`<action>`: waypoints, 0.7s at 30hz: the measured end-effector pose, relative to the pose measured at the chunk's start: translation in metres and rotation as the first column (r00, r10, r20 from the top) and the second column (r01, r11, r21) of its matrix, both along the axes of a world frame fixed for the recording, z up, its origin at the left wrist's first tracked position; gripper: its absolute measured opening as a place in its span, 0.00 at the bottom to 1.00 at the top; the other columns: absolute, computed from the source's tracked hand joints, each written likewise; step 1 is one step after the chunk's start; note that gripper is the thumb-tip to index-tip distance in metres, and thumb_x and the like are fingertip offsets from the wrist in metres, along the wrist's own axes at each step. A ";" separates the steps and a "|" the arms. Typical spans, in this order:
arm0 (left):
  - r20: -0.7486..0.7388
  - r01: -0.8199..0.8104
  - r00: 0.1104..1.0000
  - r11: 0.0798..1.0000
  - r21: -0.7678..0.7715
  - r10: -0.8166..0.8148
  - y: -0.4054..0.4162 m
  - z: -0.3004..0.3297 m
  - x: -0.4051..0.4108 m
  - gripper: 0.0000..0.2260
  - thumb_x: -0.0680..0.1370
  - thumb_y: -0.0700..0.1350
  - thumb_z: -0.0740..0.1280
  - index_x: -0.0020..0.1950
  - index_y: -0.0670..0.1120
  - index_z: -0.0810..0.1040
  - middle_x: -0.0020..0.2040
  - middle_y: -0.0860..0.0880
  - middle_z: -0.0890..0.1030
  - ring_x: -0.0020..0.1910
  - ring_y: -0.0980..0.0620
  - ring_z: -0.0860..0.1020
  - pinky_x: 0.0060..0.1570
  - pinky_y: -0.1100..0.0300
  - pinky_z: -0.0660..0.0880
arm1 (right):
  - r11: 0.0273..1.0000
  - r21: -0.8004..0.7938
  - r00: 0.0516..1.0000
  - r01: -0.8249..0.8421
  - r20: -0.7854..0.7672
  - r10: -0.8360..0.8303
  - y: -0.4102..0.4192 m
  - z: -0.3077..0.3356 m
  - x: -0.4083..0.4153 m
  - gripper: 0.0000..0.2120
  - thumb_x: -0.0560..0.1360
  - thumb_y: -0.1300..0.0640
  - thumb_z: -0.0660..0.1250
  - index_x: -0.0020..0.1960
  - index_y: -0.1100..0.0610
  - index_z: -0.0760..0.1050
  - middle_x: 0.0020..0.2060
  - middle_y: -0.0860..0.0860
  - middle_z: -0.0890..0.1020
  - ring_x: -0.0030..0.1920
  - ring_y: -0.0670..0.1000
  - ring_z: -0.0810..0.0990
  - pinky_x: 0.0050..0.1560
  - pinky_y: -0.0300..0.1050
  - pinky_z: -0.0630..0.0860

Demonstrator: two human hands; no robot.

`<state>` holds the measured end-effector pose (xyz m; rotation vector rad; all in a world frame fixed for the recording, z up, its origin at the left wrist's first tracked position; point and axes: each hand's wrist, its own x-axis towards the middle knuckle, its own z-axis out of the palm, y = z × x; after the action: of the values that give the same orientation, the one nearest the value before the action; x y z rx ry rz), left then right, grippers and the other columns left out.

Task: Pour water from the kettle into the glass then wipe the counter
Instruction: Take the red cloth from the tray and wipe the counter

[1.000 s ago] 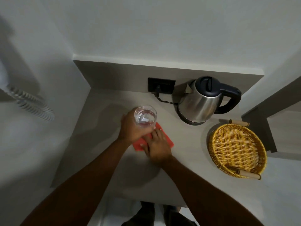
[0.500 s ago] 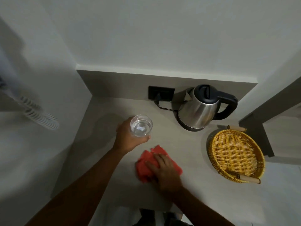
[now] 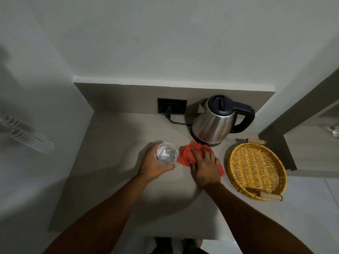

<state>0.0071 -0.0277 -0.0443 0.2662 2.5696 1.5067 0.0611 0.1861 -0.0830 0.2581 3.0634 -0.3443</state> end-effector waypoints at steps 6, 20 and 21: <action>0.020 0.019 1.000 0.999 -0.028 -0.018 0.014 -0.003 0.000 0.35 0.57 0.43 0.86 0.62 0.49 0.79 0.55 0.53 0.83 0.52 0.58 0.81 0.50 0.78 0.73 | 0.999 0.036 1.000 -0.005 0.017 0.005 -0.001 0.001 -0.003 0.26 0.77 0.39 0.55 0.72 0.47 0.61 0.69 0.59 0.69 0.68 0.62 0.66 0.64 0.62 0.66; -0.018 0.013 1.000 1.000 -0.011 -0.013 0.021 -0.002 -0.005 0.34 0.57 0.41 0.86 0.60 0.50 0.80 0.55 0.52 0.84 0.51 0.62 0.81 0.49 0.79 0.73 | 1.000 0.018 0.999 0.009 -0.031 -0.008 0.025 0.026 -0.008 0.24 0.75 0.44 0.63 0.69 0.48 0.64 0.55 0.58 0.76 0.53 0.59 0.74 0.52 0.56 0.73; -0.003 0.011 1.000 1.000 -0.008 -0.011 0.023 -0.005 -0.006 0.35 0.57 0.40 0.86 0.62 0.47 0.80 0.56 0.50 0.84 0.52 0.58 0.82 0.50 0.78 0.73 | 0.999 0.026 0.999 0.024 -0.049 -0.022 0.032 0.030 -0.007 0.25 0.75 0.44 0.64 0.70 0.48 0.64 0.55 0.57 0.76 0.53 0.59 0.73 0.53 0.55 0.73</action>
<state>0.0016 -0.0050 -0.0493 0.2806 2.5715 1.4934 0.0546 0.2180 -0.0530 0.2905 3.1172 -0.3159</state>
